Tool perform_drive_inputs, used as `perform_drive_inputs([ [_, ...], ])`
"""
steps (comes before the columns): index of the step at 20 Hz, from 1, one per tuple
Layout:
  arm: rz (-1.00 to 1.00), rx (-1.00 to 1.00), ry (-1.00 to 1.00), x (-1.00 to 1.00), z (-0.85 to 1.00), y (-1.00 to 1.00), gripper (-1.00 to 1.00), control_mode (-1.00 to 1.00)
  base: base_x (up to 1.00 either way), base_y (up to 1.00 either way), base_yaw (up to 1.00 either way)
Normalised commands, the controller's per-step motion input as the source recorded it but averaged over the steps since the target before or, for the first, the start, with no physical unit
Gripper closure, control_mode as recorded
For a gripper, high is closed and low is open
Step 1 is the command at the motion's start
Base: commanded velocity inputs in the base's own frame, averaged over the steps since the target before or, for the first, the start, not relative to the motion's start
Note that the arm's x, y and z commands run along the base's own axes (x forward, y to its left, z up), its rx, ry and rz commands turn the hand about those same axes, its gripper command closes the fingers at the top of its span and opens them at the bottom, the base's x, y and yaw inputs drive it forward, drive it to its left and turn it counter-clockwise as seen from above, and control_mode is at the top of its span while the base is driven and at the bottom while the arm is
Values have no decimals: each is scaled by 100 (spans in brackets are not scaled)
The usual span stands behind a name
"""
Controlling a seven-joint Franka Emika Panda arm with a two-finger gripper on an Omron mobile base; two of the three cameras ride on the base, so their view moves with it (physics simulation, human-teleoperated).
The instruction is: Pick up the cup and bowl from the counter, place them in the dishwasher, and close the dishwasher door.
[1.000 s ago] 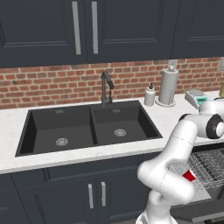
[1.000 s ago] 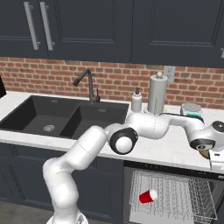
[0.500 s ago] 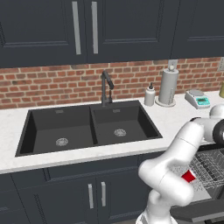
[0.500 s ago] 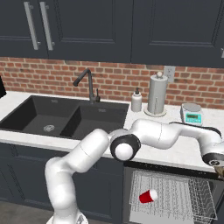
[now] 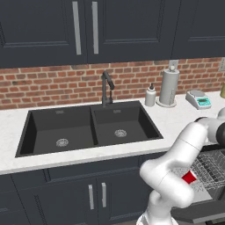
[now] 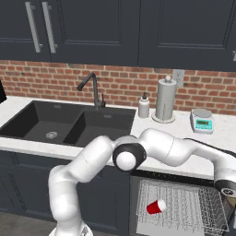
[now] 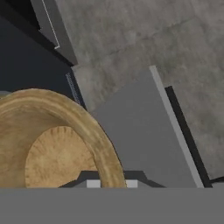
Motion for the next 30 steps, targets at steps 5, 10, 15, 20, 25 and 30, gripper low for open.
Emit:
perform_drive_inputs([
  [5, 0, 11, -1, -51, -48, 44, 100, -100, 0, 0, 0],
  [10, 3, 2, 0, -1, -40, 72, 100, -100, 0, 0, 0],
  [15, 8, 0, -1, 1, -31, 78, 100, -100, 0, 0, 0],
  [20, 8, 3, -5, -9, -28, 41, 100, -100, 0, 0, 0],
  [25, 7, 14, -23, -7, -26, 31, 100, -100, 0, 0, 0],
  [30, 5, 17, -27, -1, -28, 23, 100, -100, 0, 0, 0],
])
